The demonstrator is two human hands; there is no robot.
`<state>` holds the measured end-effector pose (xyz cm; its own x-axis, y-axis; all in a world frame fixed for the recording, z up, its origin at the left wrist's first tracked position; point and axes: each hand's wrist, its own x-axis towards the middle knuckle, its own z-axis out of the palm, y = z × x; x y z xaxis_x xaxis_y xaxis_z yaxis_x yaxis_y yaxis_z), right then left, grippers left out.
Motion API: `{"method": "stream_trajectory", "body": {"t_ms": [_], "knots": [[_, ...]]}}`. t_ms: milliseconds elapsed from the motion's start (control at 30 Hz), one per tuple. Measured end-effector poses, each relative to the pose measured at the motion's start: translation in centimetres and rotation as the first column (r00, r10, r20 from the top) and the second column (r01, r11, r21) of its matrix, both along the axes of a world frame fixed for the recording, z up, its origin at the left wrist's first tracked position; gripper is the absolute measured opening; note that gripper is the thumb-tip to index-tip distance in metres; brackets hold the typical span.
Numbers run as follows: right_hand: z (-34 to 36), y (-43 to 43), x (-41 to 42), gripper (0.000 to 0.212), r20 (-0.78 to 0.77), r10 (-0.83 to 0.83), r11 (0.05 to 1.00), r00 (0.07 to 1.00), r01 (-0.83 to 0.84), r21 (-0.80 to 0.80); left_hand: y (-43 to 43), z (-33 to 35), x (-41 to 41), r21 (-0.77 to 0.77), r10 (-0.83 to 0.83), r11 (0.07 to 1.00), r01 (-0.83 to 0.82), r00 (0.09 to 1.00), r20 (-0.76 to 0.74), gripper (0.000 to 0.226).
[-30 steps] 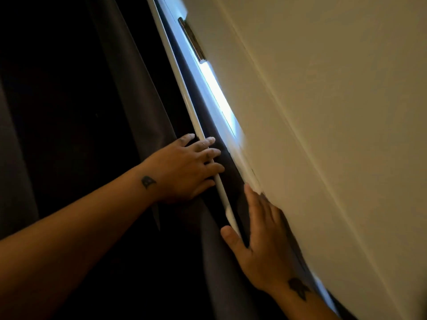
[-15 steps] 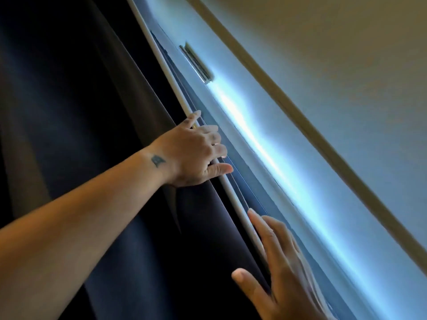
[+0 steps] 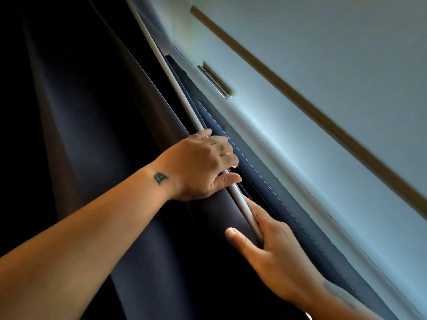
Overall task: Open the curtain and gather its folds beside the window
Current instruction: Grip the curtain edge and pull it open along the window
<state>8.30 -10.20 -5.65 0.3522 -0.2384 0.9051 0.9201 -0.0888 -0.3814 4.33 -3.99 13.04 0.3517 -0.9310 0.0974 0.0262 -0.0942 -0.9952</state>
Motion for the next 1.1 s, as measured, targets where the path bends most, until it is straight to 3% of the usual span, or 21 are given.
{"method": "stream_trajectory", "body": {"t_ms": [167, 400, 567, 633, 733, 933, 1000, 1100], "knots": [[0.0, 1.3, -0.6, 0.098, -0.006, -0.203, 0.978, 0.979, 0.203, -0.039, -0.4, 1.0, 0.1, -0.063, 0.167, 0.984, -0.166, 0.986, 0.003, 0.08], [-0.1, 3.7, -1.5, 0.063, -0.031, -0.27, 0.961, 0.962, 0.267, -0.073, 1.4, 1.0, -0.1, -0.052, 0.2, 0.979, -0.199, 0.979, 0.024, 0.086], [0.1, 6.5, -1.7, 0.06, 0.04, -0.394, 0.907, 0.918, 0.395, -0.145, 3.1, 2.6, -0.6, -0.134, 0.247, 0.963, -0.234, 0.965, 0.088, 0.09], [0.0, 7.8, -1.4, 0.065, 0.062, -0.424, 0.899, 0.903, 0.429, -0.093, 4.0, 3.2, -1.0, -0.164, 0.269, 0.954, -0.25, 0.956, 0.112, 0.089], [0.0, 9.9, -1.8, 0.083, 0.07, -0.418, 0.904, 0.906, 0.422, -0.074, 5.5, 3.4, -1.8, -0.2, 0.307, 0.938, -0.282, 0.946, 0.104, 0.084], [0.1, 13.5, -3.1, 0.093, 0.065, -0.364, 0.925, 0.929, 0.369, -0.095, 9.0, 3.1, -3.6, -0.245, 0.372, 0.906, -0.346, 0.925, 0.07, 0.073], [0.1, 14.9, -3.7, 0.086, 0.1, -0.294, 0.952, 0.95, 0.301, -0.056, 10.3, 3.3, -4.2, -0.267, 0.406, 0.886, -0.379, 0.913, 0.052, 0.062], [0.6, 17.3, -4.5, 0.073, 0.159, -0.174, 0.985, 0.972, 0.17, 0.033, 12.2, 3.6, -5.2, -0.276, 0.408, 0.883, -0.379, 0.911, 0.056, 0.074]]}}
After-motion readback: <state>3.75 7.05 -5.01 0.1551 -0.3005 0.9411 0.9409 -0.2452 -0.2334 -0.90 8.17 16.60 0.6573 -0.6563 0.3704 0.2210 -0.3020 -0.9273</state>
